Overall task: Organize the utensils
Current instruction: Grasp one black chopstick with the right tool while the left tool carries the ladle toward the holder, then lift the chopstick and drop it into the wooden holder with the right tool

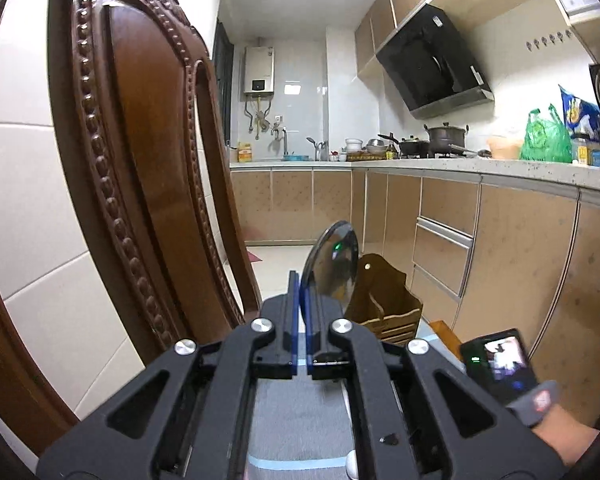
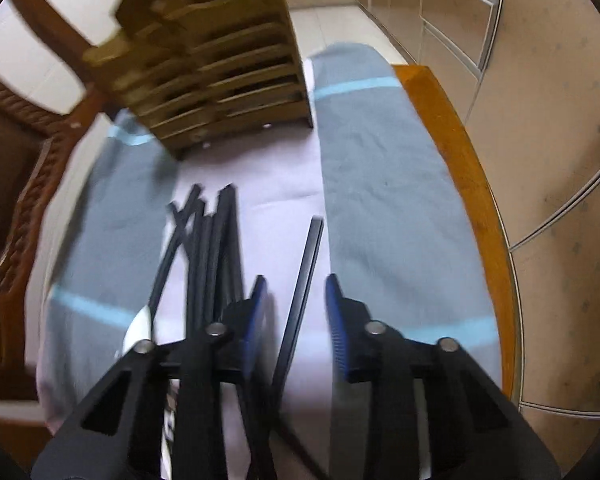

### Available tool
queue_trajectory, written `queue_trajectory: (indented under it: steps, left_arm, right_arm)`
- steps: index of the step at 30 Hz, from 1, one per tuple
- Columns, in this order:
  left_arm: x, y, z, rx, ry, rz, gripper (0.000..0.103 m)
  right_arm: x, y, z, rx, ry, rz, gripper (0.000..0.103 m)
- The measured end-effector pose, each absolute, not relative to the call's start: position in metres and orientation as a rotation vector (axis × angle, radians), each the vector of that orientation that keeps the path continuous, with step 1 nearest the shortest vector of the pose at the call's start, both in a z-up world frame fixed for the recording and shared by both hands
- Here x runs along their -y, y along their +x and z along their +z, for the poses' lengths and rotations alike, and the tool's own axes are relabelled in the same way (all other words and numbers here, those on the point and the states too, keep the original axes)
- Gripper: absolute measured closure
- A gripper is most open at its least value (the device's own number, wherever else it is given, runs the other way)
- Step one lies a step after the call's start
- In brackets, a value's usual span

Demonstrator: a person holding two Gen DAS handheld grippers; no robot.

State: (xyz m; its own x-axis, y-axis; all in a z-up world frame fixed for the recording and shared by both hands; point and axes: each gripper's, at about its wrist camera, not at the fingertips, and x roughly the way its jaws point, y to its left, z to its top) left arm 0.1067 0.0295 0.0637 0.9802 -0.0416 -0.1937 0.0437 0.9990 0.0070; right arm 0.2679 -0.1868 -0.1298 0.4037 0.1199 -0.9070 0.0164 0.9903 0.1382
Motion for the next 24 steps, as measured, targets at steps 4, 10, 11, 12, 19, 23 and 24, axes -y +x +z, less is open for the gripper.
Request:
queue_trajectory:
  steps: [4,10,11,12,19,23,24]
  left_arm:
    - [-0.043,0.113,0.064,-0.210,-0.026,-0.040,0.101]
    - [-0.052,0.121,0.065,-0.215,-0.052,-0.031,0.101]
    - [-0.053,0.121,0.066,-0.215,-0.055,-0.030,0.101]
    - [-0.054,0.122,0.066,-0.216,-0.061,-0.030,0.101]
    - [-0.056,0.125,0.063,-0.227,-0.070,-0.029,0.101]
    - [-0.052,0.128,0.061,-0.241,-0.067,-0.036,0.101]
    - [-0.051,0.128,0.060,-0.244,-0.064,-0.038,0.101]
  right_arm:
    - [0.184,0.284,-0.135,-1.167,0.090,0.036,0.091]
    - [0.187,0.283,-0.123,-1.125,0.075,0.069,0.096]
    - [0.189,0.279,-0.115,-1.103,0.084,0.080,0.096]
    - [0.191,0.272,-0.103,-1.075,0.089,0.096,0.096]
    - [0.206,0.207,-0.012,-0.890,0.131,0.216,0.096]
    - [0.214,0.174,0.028,-0.800,0.150,0.251,0.096]
    - [0.216,0.168,0.037,-0.783,0.154,0.259,0.096]
